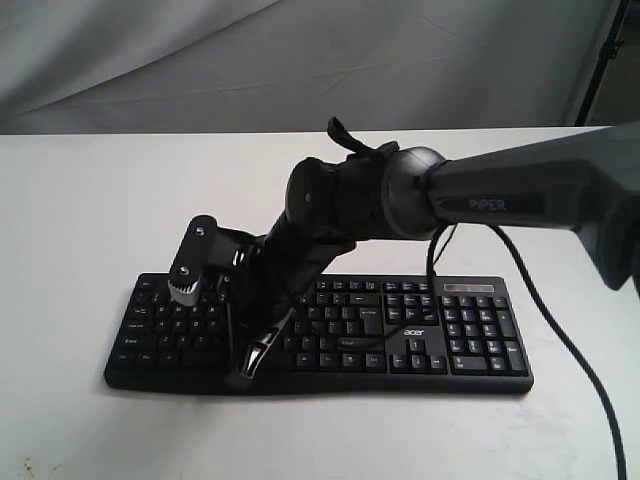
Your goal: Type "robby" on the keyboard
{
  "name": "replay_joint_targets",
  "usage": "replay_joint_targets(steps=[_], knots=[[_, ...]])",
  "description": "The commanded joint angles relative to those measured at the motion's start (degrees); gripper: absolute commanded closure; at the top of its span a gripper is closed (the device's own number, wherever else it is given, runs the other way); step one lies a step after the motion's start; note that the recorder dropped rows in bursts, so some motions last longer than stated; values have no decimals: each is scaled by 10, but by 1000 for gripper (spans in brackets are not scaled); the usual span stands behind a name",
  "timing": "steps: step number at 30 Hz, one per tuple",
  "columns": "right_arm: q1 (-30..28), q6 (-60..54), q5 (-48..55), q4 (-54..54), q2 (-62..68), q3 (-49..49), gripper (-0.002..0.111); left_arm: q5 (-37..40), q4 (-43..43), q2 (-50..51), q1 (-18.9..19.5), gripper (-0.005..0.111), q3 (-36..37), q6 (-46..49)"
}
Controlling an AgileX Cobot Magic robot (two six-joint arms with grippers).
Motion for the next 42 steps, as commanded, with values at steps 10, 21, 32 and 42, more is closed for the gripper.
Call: replay_joint_targets(steps=[10,21,32,42], knots=[[1,-1,-4,-3,-15,1,108,-3,3,-2,-4,107,2,-2],[1,2,-7,-5,-6,1,108,-3,3,-2,-4,107,2,-2],[1,2,0,-7,2,1,108,-3,3,-2,-4,107,2,-2],[1,4,2,-8,8,1,108,-3,3,-2,-4,107,2,-2]])
